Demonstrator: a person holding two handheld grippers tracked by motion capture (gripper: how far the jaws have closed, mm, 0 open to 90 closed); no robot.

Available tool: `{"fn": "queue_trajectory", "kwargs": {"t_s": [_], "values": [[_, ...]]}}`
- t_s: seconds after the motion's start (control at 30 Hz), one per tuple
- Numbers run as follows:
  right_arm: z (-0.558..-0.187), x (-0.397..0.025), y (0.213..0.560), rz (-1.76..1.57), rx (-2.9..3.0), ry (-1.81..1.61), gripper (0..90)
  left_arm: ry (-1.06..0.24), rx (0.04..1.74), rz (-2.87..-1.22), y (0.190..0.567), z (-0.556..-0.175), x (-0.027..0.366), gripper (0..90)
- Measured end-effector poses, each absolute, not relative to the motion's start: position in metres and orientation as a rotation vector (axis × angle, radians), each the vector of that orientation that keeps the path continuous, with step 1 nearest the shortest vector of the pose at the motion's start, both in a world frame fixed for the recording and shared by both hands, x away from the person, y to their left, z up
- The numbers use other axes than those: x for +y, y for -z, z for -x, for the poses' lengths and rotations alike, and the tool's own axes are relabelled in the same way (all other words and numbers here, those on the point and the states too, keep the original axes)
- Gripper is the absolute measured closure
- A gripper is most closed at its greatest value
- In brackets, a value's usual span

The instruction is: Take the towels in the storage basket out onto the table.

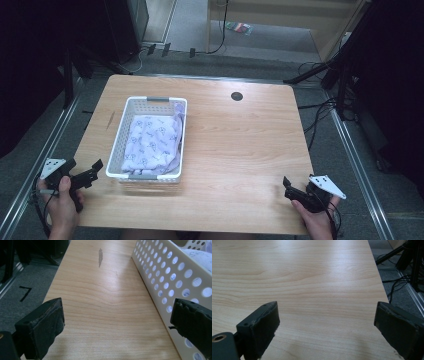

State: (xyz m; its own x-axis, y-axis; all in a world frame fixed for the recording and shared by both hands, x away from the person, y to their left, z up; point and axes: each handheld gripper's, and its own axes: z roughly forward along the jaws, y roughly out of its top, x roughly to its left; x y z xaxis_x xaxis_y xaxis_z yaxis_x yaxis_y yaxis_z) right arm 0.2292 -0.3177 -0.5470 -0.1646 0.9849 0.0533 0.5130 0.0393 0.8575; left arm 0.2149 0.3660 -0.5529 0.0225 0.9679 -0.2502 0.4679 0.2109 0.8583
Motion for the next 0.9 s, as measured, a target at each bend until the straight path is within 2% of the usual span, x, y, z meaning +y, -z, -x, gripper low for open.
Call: {"fn": "queue_trajectory", "kwargs": {"t_s": [0.33,0.53,0.9], "values": [[-0.229,-0.318,0.547,-1.523,1.736,-1.040,5.9,-0.685,1.607,-1.309,0.545,-0.210,0.375,0.0],[-0.230,-0.318,0.547,-1.518,1.738,-1.038,5.9,-0.764,1.547,-1.290,0.511,-0.201,0.373,0.0],[-0.230,-0.318,0.547,-1.520,1.738,-1.042,5.9,-0.783,1.462,-1.338,0.468,-0.198,0.345,0.0]]}}
